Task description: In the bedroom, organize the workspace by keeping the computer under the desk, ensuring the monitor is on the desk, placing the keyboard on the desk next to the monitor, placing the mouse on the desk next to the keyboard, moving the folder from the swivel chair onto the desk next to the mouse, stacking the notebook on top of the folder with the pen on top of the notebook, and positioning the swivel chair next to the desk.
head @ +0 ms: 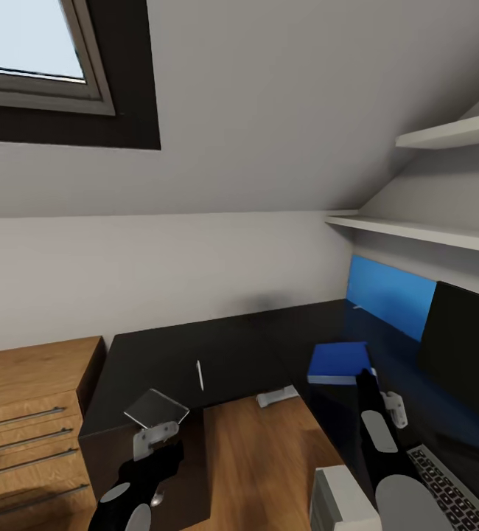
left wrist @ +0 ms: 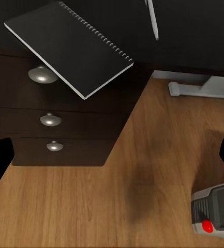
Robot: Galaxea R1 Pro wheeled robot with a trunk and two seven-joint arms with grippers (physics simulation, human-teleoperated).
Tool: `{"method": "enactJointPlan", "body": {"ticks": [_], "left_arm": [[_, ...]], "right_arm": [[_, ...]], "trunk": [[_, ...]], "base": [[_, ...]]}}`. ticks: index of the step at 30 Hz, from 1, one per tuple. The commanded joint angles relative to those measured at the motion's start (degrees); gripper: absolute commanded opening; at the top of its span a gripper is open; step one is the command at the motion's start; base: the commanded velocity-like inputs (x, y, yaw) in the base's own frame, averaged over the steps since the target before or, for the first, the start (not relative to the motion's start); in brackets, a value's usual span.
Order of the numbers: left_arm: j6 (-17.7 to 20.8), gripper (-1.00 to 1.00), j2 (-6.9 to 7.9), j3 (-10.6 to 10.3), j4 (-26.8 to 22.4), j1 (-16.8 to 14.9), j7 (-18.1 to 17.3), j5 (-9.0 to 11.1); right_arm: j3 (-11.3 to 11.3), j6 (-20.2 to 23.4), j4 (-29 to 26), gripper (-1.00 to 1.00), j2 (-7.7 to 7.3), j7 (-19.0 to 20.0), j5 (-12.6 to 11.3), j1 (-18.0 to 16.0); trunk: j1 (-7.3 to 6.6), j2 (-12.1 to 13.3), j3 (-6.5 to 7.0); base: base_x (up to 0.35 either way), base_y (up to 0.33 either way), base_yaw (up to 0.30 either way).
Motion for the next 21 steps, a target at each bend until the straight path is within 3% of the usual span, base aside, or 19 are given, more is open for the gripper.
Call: {"method": "enactJointPlan", "body": {"ticks": [1, 12, 21], "left_arm": [[0.1, 1.00, 0.00, -0.1, -0.1, 0.0, 0.5, 0.6], [0.2, 1.00, -0.07, -0.1, -0.2, 0.0, 0.5, 2.0], [0.2, 1.00, -0.15, 0.2, -0.2, 0.0, 0.5, 2.2]], "right_arm": [[-0.1, -0.1, 0.0, -1.00, -0.01, 0.1, -0.5, -0.1], [-0.1, -0.1, 0.1, -1.00, -0.49, -0.2, -0.4, 0.0], [-0.1, -0.1, 0.1, -1.00, -0.53, -0.3, -0.3, -0.1]], "trunk": [[0.04, 0.0, -0.06], [0.04, 0.0, -0.06], [2.01, -3.7, -1.68]], "base": [[0.225, 0.000, 0.000], [0.044, 0.000, 0.000], [0.000, 0.000, 0.000]]}}
